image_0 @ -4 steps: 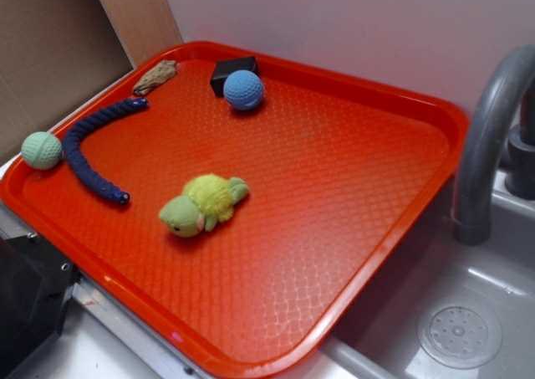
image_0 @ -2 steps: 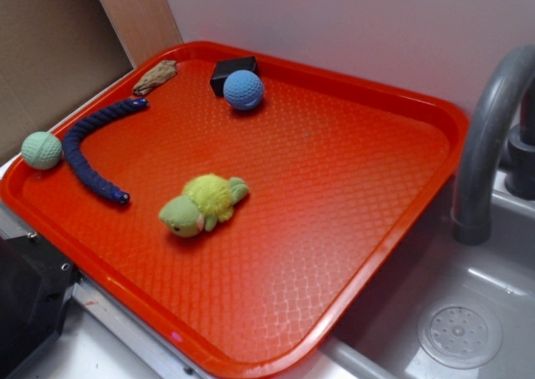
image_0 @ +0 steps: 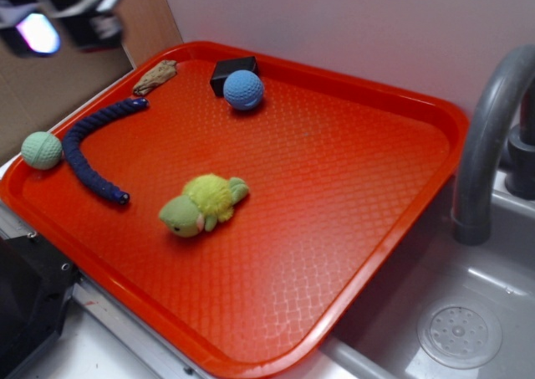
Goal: Grab the blue ball.
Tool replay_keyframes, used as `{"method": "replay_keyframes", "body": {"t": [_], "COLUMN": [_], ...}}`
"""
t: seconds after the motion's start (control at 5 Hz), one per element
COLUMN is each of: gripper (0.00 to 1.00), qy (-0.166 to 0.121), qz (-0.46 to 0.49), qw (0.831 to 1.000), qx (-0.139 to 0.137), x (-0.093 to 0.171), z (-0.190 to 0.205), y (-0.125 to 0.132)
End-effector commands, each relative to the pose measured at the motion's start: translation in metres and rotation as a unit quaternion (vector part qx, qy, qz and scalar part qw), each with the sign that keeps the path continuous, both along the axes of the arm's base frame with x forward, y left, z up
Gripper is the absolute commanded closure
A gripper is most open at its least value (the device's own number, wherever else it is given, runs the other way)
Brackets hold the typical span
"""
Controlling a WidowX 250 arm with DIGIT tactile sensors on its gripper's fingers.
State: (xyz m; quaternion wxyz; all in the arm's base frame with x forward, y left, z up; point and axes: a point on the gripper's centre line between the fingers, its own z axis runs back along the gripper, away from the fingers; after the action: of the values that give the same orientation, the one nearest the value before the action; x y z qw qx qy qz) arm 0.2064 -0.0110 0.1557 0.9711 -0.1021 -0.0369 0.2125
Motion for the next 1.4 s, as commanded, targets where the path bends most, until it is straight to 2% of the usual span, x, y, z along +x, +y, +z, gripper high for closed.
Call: {"method": "replay_keyframes", "body": {"t": [0.0, 0.2, 0.4, 0.6, 0.8, 1.0, 1.2], "gripper": [0.00, 0.00, 0.00, 0.00, 0.00, 1.00, 1.00], "qy": [-0.053, -0.056, -0.063, -0.059, -0.038, -0.025, -0.019], "qz": [0.086, 0.086, 0.093, 0.077, 0.060, 0.059, 0.070], "qw": [0.995, 0.995, 0.994, 0.995, 0.997, 0.998, 0.997], "qx": [-0.022, -0.004, 0.001, -0.005, -0.009, 0.003, -0.004], "x": [0.074, 0.097, 0.119, 0.132, 0.136, 0.135, 0.130], "z": [-0.046, -0.065, -0.078, -0.087, -0.095, -0.098, -0.096], "y": [0.023, 0.036, 0.044, 0.031, 0.015, 0.007, 0.002]}}
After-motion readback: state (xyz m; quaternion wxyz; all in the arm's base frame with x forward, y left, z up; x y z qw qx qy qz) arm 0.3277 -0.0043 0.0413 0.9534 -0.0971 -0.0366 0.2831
